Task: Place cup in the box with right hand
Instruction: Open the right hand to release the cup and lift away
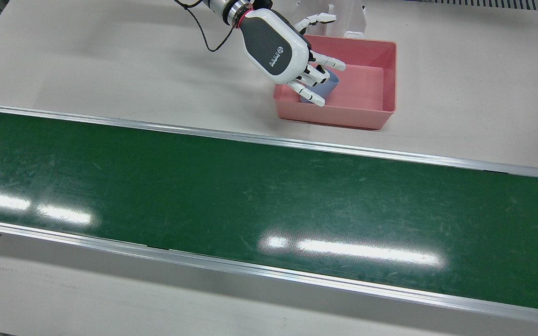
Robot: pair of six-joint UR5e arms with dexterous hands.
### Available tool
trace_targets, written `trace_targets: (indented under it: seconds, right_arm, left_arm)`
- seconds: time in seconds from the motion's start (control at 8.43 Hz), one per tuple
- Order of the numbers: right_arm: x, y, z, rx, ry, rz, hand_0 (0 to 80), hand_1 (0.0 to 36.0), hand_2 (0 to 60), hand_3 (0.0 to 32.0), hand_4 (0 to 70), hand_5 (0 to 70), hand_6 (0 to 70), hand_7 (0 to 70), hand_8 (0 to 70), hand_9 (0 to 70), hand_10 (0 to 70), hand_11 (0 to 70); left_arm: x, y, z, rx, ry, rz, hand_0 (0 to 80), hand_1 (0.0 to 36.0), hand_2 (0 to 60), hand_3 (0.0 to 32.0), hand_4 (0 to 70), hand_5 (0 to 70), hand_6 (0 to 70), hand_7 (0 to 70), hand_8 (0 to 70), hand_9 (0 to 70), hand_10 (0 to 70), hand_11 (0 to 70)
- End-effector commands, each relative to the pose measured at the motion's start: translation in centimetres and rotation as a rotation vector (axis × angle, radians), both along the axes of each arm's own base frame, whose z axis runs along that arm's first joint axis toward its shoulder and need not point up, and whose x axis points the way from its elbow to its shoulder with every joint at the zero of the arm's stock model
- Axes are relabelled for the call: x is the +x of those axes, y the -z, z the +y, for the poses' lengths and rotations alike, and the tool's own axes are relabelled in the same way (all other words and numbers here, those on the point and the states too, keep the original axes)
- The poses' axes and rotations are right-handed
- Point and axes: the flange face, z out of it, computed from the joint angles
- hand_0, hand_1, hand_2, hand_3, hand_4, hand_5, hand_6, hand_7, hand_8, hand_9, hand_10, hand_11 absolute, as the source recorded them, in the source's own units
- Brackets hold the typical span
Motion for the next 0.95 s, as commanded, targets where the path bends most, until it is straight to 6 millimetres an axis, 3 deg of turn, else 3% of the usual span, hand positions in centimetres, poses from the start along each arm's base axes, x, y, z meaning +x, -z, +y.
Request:
trace_targets:
  seconds: [0.0, 0.12, 0.24, 0.36, 0.47, 0.71, 0.83]
  right_arm:
    - [2.0, 1.1, -0.3, 0.002, -0.021, -0.036, 0.0, 0.0, 23.5, 0.0, 34.5, 0.4, 29.7, 70.0, 40.7, 67.1, 10.8, 13.9]
    - [6.0, 2.1, -1.2, 0.002, -0.069, -0.08, 0.0, 0.0, 23.5, 0.0, 34.0, 0.4, 29.7, 70.0, 40.4, 66.7, 10.6, 13.6]
    - [10.6, 2.8, -3.7, 0.004, -0.147, -0.12, 0.0, 0.0, 5.2, 0.0, 38.2, 0.8, 29.7, 70.0, 39.9, 65.9, 10.7, 13.9]
    - [14.0, 1.0, -6.2, -0.075, -0.162, -0.165, 25.5, 0.0, 0.0, 0.0, 50.6, 1.4, 30.5, 70.0, 40.3, 66.4, 12.9, 17.2]
    - [17.9, -1.5, -8.5, -0.179, -0.181, -0.22, 34.4, 0.0, 0.0, 0.0, 46.7, 3.2, 32.3, 70.0, 42.4, 68.8, 19.5, 27.1]
    - [27.6, -3.2, -13.8, -0.205, -0.255, -0.25, 37.3, 0.0, 0.0, 0.0, 55.4, 3.8, 34.0, 70.0, 45.4, 70.0, 23.9, 33.5]
    - [32.5, -5.2, -15.9, -0.26, -0.298, -0.266, 37.6, 0.0, 0.0, 0.0, 56.5, 4.1, 34.4, 70.0, 46.1, 70.0, 25.1, 35.3]
  left_arm:
    - [0.0, 0.1, 0.0, 0.001, 0.002, 0.0, 0.0, 0.0, 0.0, 0.0, 0.0, 0.0, 0.0, 0.0, 0.0, 0.0, 0.0, 0.0]
    - [0.0, 0.0, 0.0, 0.001, 0.0, 0.0, 0.0, 0.0, 0.0, 0.0, 0.0, 0.0, 0.0, 0.0, 0.0, 0.0, 0.0, 0.0]
    - [0.0, 0.0, 0.0, 0.001, 0.002, 0.0, 0.0, 0.0, 0.0, 0.0, 0.0, 0.0, 0.0, 0.0, 0.0, 0.0, 0.0, 0.0]
    - [0.0, 0.0, 0.0, 0.001, 0.0, 0.0, 0.0, 0.0, 0.0, 0.0, 0.0, 0.0, 0.0, 0.0, 0.0, 0.0, 0.0, 0.0]
    - [0.0, -0.1, 0.0, 0.0, 0.0, 0.0, 0.0, 0.0, 0.0, 0.0, 0.0, 0.0, 0.0, 0.0, 0.0, 0.0, 0.0, 0.0]
    - [0.0, 0.0, 0.0, 0.003, 0.002, 0.001, 0.0, 0.0, 0.0, 0.0, 0.0, 0.0, 0.0, 0.0, 0.0, 0.0, 0.0, 0.0]
    - [0.0, -0.1, 0.0, 0.001, 0.0, 0.0, 0.0, 0.0, 0.0, 0.0, 0.0, 0.0, 0.0, 0.0, 0.0, 0.0, 0.0, 0.0]
